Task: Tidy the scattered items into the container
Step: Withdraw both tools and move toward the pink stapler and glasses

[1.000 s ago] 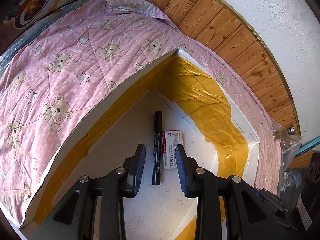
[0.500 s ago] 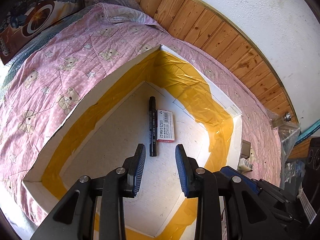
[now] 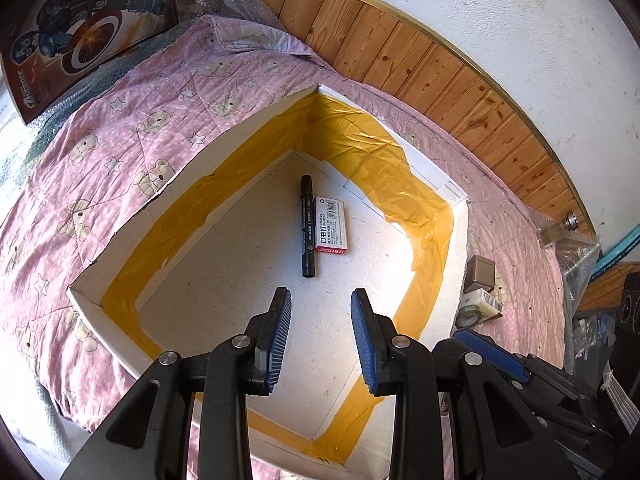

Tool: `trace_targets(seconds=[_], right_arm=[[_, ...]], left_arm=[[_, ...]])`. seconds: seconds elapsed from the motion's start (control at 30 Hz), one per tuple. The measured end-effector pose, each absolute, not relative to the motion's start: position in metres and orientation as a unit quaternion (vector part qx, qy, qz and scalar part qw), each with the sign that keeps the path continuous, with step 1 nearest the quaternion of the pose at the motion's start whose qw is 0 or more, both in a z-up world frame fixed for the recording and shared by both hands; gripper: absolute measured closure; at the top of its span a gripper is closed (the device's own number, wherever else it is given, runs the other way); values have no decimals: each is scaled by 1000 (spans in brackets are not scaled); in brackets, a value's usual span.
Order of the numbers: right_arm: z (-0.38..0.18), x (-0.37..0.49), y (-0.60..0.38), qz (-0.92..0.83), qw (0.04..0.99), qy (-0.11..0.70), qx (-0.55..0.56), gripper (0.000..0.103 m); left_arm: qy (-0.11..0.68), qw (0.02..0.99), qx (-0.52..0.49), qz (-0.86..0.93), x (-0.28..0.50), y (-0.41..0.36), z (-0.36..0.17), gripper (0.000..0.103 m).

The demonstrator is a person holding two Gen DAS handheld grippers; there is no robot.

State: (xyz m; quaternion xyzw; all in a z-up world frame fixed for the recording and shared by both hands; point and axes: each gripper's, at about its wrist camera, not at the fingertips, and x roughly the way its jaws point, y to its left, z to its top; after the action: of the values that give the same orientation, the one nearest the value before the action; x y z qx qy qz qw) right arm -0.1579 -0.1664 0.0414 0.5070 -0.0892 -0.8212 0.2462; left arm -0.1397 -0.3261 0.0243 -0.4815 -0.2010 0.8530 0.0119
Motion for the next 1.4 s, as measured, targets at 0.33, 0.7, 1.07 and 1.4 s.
trace_targets(seconds=[0.33,0.7,1.07,1.4], right_arm=[[51,-138,-148,-826,254,-110,491,73],[50,-115,-118,-836,242,-118,477,71],[37,-92,-75,-841,217,-148,474,69],[18,-73,-35,-838,187,-186,479,68]], left_arm=[[-166,18,-469,867,-119,-304,38,70],[-117,43,-459,880,-94,-268,45,70],[-82,79,-449,886,-72,-232,49,70],[-56,122,-453,881,-57,-192,44,69]])
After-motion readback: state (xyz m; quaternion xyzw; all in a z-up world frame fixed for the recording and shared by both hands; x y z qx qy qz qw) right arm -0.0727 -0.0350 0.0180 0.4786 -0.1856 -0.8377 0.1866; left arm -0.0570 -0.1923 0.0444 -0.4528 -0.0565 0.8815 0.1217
